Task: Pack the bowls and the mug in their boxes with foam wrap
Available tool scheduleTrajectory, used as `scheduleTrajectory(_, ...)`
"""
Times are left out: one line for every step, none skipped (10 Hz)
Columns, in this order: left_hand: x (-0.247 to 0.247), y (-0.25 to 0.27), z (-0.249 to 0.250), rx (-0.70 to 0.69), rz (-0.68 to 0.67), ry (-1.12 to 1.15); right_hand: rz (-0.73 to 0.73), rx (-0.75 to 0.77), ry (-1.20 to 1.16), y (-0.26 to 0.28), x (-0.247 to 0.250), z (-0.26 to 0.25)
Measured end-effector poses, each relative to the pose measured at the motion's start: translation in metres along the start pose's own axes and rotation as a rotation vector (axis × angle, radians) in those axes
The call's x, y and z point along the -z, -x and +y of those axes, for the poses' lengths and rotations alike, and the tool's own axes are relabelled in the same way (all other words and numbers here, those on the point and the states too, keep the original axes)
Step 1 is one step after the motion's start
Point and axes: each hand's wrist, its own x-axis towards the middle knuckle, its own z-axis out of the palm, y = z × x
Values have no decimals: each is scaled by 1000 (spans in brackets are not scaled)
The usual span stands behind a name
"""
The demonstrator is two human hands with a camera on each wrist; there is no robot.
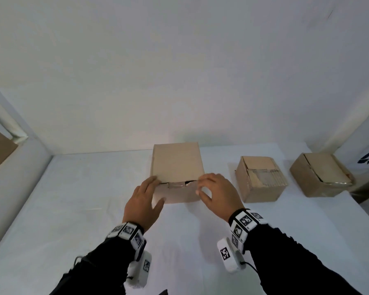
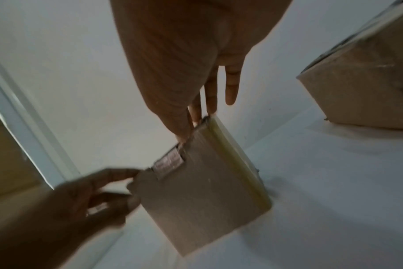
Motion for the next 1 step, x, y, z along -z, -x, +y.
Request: scheduleTrajectory(8,36,-4,-49,14,85,39,-28,-224,8,38,-2)
